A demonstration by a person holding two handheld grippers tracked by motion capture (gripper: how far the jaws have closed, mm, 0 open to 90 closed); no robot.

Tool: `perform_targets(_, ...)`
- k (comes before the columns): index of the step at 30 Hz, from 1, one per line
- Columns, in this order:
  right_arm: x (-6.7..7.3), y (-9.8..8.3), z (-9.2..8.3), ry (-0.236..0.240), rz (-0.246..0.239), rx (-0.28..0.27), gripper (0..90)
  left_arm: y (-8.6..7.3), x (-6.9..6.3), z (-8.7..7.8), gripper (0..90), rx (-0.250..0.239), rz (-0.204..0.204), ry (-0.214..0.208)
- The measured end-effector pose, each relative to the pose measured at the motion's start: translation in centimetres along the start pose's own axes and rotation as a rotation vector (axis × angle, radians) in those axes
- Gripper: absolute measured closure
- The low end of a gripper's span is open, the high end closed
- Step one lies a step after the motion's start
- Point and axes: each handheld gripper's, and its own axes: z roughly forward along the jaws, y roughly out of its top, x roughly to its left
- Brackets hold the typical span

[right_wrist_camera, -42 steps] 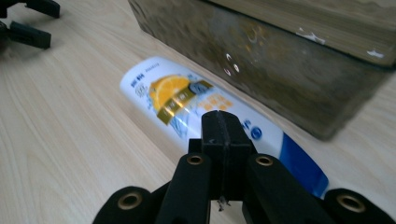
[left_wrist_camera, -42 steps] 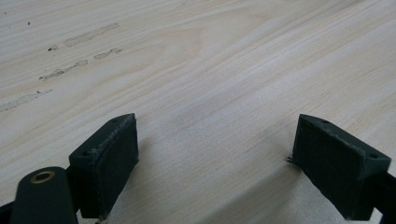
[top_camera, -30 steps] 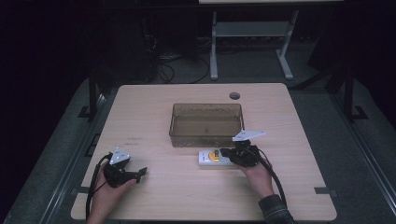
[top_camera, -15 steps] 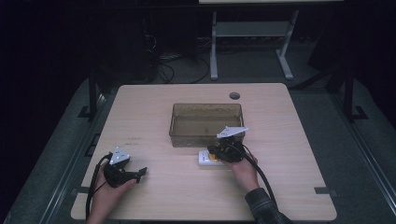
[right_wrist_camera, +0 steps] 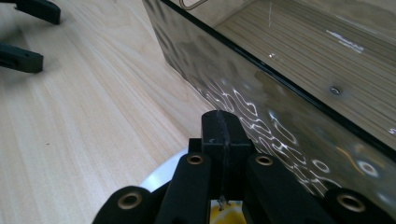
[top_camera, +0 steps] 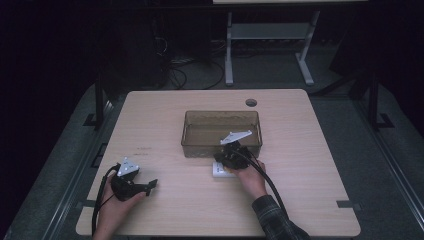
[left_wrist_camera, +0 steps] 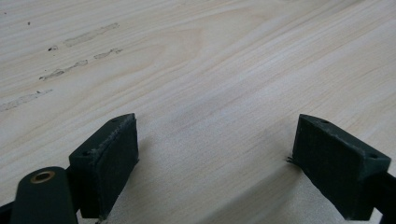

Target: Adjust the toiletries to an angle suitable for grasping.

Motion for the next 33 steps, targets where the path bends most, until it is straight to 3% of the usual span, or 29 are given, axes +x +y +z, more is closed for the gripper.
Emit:
perform_targets(12, 0.3, -0.1, 0.6, 0.004, -0.015, 0.031, 90.0, 0.0, 0.0, 0.0, 13.2, 0.000, 0.000, 0.000)
perform_targets(33, 2.0, -1.4, -0.5, 0.062, -0.055, 0.059, 90.0, 0.0, 0.0, 0.0, 13.1, 0.000, 0.001, 0.000)
